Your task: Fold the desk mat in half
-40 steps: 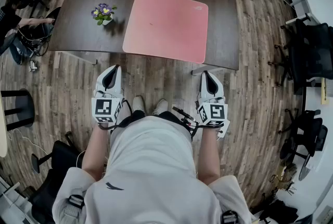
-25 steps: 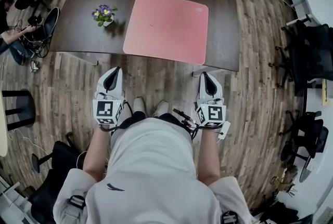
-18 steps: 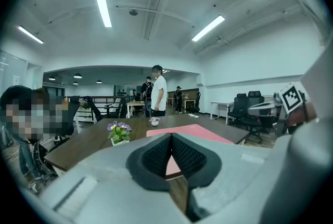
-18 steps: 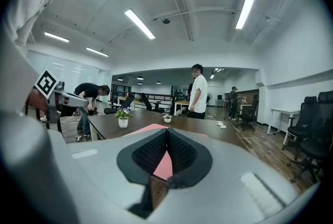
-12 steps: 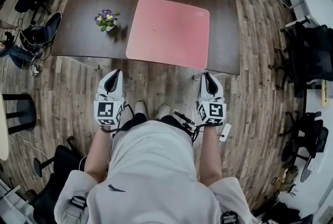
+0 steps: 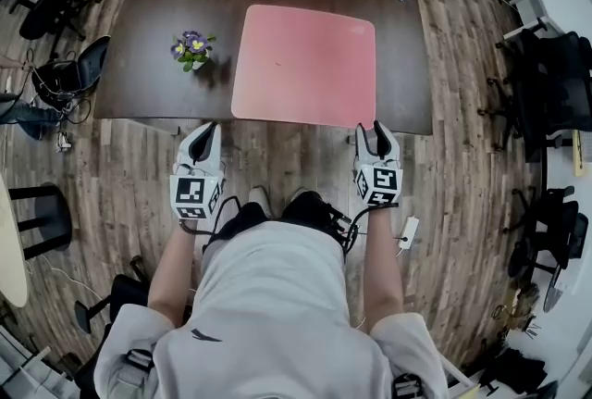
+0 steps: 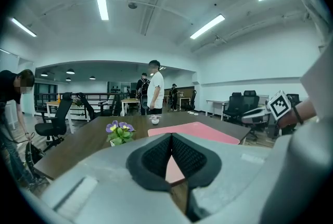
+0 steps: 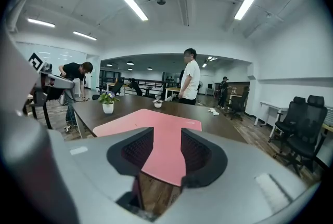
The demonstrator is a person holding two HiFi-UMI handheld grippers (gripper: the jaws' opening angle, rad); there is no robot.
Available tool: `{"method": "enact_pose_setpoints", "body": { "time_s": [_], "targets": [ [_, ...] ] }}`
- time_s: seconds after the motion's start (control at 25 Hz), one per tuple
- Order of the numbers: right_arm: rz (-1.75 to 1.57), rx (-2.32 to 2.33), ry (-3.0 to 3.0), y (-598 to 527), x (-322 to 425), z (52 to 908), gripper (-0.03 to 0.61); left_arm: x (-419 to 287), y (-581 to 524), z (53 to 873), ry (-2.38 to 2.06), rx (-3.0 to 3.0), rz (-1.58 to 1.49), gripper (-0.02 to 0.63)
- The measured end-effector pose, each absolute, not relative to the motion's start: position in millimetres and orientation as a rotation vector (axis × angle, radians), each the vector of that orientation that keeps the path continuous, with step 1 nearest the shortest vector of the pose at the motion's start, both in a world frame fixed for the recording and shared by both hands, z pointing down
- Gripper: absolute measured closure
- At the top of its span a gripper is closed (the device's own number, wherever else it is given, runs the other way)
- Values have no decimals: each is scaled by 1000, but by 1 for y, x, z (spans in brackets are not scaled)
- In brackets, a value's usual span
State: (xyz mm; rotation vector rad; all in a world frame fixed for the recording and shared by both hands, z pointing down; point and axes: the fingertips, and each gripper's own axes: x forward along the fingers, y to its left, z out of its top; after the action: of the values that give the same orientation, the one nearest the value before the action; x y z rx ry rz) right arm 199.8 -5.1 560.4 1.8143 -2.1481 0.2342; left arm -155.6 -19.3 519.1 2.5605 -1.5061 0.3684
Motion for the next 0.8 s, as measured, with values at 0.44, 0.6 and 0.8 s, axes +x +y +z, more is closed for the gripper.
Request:
{"method": "enact_pose_setpoints", "body": {
  "time_s": [0.44,0.6,0.8],
  "targets": [
    [415,1710,-2040,-93,235,634,327,-153,-74,534,-1600,2467,400,607],
    [463,1695,-2016,-124,253,650,318,-150,-97,544,-1663,2410,416,607],
    [521,1682,-1979,-155,273,671,313,-141,-130,554,-1726,2370,429,607]
  ]
}}
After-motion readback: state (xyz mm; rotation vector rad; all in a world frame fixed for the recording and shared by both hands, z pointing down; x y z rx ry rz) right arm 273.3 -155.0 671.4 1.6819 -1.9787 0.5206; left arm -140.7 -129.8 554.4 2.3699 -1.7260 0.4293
